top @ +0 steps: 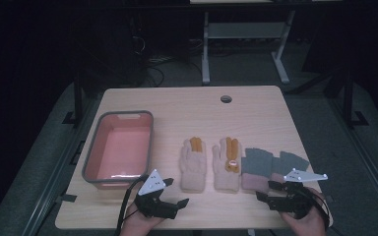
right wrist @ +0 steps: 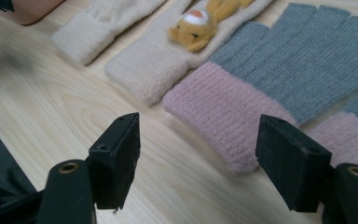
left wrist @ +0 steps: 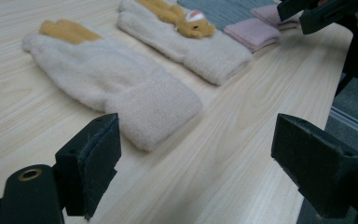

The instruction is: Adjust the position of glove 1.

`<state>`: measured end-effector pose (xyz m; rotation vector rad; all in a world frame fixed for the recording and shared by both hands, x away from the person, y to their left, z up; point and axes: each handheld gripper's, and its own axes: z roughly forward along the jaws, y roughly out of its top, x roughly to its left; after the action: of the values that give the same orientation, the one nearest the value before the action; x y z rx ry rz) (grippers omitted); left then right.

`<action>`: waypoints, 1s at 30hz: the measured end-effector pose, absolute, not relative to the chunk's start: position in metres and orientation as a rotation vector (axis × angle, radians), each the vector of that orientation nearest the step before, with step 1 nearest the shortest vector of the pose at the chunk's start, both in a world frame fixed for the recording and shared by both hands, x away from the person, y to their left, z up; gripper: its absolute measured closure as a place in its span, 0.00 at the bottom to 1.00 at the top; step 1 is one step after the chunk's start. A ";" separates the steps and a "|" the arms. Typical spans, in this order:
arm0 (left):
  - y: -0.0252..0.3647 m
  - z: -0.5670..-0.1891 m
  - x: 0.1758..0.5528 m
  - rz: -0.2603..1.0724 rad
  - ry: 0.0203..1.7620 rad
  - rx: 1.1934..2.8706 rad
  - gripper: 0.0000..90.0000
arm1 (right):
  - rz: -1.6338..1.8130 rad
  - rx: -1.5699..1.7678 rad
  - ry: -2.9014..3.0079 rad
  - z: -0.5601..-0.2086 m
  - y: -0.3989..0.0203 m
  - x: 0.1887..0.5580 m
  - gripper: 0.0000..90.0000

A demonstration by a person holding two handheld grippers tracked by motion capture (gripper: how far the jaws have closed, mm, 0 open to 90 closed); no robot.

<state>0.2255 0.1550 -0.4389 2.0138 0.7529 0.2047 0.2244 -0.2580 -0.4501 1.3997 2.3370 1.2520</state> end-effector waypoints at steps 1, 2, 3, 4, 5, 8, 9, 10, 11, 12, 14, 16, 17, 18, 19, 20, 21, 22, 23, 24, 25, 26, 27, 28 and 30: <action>0.155 -0.439 0.225 0.205 0.753 2.014 0.18 | 1.255 1.398 2.338 -0.450 -0.258 0.225 0.33; 0.154 -0.439 0.226 0.204 0.749 2.018 0.18 | 1.256 1.398 2.340 -0.450 -0.259 0.225 0.33; 0.154 -0.440 0.226 0.203 0.752 2.020 0.18 | 1.259 1.405 2.341 -0.451 -0.259 0.225 0.33; 0.154 -0.440 0.226 0.201 0.751 2.024 0.18 | 1.264 1.392 2.341 -0.452 -0.260 0.226 0.33; 0.154 -0.440 0.226 0.198 0.752 2.024 0.18 | 1.266 1.410 2.345 -0.453 -0.260 0.226 0.33; 0.155 -0.440 0.225 0.173 0.748 2.016 0.18 | 1.261 1.402 2.364 -0.454 -0.260 0.227 0.33; 0.155 -0.440 0.224 0.175 0.743 2.016 0.18 | 1.259 1.408 2.366 -0.453 -0.259 0.227 0.33; 0.156 -0.439 0.224 0.177 0.737 2.020 0.18 | 1.260 1.388 2.372 -0.453 -0.258 0.228 0.33; 0.156 -0.438 0.223 0.175 0.736 2.014 0.18 | 1.248 1.394 2.385 -0.452 -0.256 0.228 0.33; 0.156 -0.438 0.223 0.170 0.739 2.006 0.18 | 1.245 1.380 2.384 -0.450 -0.255 0.229 0.33; 0.156 -0.438 0.222 0.162 0.738 2.004 0.18 | 1.239 1.360 2.392 -0.448 -0.252 0.233 0.33; 0.156 -0.438 0.222 0.161 0.729 2.011 0.18 | 1.237 1.367 2.410 -0.445 -0.250 0.236 0.33; 0.156 -0.437 0.223 0.164 0.725 2.013 0.18 | 1.240 1.367 2.428 -0.445 -0.250 0.238 0.33; 0.156 -0.437 0.223 0.168 0.726 2.012 0.18 | 1.241 1.363 2.435 -0.443 -0.248 0.240 0.33; 0.156 -0.437 0.223 0.168 0.726 2.012 0.18 | 1.241 1.363 2.435 -0.443 -0.248 0.240 0.33; 0.156 -0.436 0.223 0.167 0.730 2.003 0.18 | 1.229 1.347 2.453 -0.439 -0.245 0.242 0.34; 0.156 -0.436 0.223 0.167 0.730 2.003 0.18 | 1.229 1.347 2.453 -0.439 -0.245 0.242 0.34; 0.156 -0.437 0.223 0.171 0.731 2.007 0.18 | 1.216 1.335 2.463 -0.437 -0.243 0.243 0.34; 0.156 -0.437 0.223 0.173 0.732 2.009 0.18 | 1.193 1.300 2.489 -0.432 -0.241 0.246 0.33; 0.157 -0.437 0.223 0.170 0.731 2.010 0.18 | 1.180 1.306 2.506 -0.429 -0.238 0.249 0.32; 0.157 -0.438 0.224 0.158 0.735 2.007 0.18 | 1.170 1.296 2.515 -0.427 -0.236 0.250 0.32; 0.158 -0.438 0.225 0.147 0.736 2.010 0.18 | 1.152 1.274 2.530 -0.421 -0.230 0.256 0.32; 0.158 -0.438 0.225 0.147 0.736 2.010 0.18 | 1.144 1.281 2.538 -0.420 -0.228 0.257 0.32; 0.159 -0.437 0.226 0.149 0.741 2.006 0.18 | 1.126 1.270 2.551 -0.417 -0.224 0.261 0.32; 0.160 -0.436 0.226 0.158 0.743 2.002 0.18 | 1.100 1.269 2.570 -0.415 -0.220 0.266 0.33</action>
<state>0.2261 0.1600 -0.4363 2.0017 0.7430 0.1576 0.2660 -0.2196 -0.4146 1.2689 2.5696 1.0996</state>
